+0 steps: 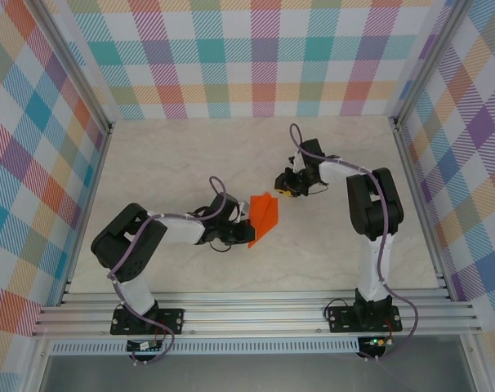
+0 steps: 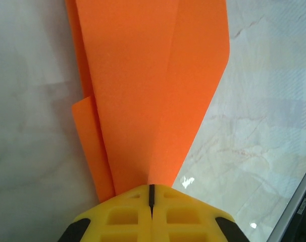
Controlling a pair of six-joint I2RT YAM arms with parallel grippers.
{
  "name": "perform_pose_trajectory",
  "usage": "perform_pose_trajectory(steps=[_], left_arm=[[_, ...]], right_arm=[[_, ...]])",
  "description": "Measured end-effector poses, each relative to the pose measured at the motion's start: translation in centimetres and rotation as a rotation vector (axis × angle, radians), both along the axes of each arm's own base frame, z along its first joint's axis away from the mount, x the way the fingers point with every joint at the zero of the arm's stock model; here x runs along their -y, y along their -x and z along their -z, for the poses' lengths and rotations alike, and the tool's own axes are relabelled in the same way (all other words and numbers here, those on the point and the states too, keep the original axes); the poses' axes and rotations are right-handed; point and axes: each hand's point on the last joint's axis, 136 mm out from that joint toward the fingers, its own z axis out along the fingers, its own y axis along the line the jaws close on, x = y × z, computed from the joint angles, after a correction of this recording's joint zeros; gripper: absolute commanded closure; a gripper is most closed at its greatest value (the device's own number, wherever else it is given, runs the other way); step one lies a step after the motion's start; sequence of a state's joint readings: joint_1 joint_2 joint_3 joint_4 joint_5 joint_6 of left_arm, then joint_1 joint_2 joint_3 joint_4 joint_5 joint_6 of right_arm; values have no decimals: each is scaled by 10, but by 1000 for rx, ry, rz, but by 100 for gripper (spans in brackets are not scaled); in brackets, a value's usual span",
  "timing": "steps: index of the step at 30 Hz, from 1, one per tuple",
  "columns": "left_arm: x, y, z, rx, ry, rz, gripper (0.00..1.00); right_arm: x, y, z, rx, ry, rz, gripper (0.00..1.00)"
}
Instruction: Fold a paper plane with a square sheet of paper (pick it up from the middle)
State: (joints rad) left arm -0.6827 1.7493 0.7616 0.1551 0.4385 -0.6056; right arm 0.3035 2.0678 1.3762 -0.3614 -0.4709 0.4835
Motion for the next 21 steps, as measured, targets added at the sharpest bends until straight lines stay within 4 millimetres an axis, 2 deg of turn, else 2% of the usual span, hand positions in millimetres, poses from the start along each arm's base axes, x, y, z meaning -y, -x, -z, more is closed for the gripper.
perform_pose_trajectory(steps=[5,7,10,15,18,21], left_arm=[[-11,17,-3,-45,-69,-26,85],[-18,19,-8,-47,-97,-40,83],[-17,13,-23,-31,-115,-42,83],[-7,-11,-52,44,-107,-40,86],[-3,-26,-59,75,-114,-40,88],[-2,-34,-50,72,-144,-35,91]], right_arm=[[10,38,-28,31,-23,-2,57],[13,54,-32,31,-39,-2,54],[14,79,-22,-7,-51,-1,51],[9,113,4,-91,-44,-13,49],[4,120,8,-101,-52,-17,48],[-4,118,4,-84,-74,-21,47]])
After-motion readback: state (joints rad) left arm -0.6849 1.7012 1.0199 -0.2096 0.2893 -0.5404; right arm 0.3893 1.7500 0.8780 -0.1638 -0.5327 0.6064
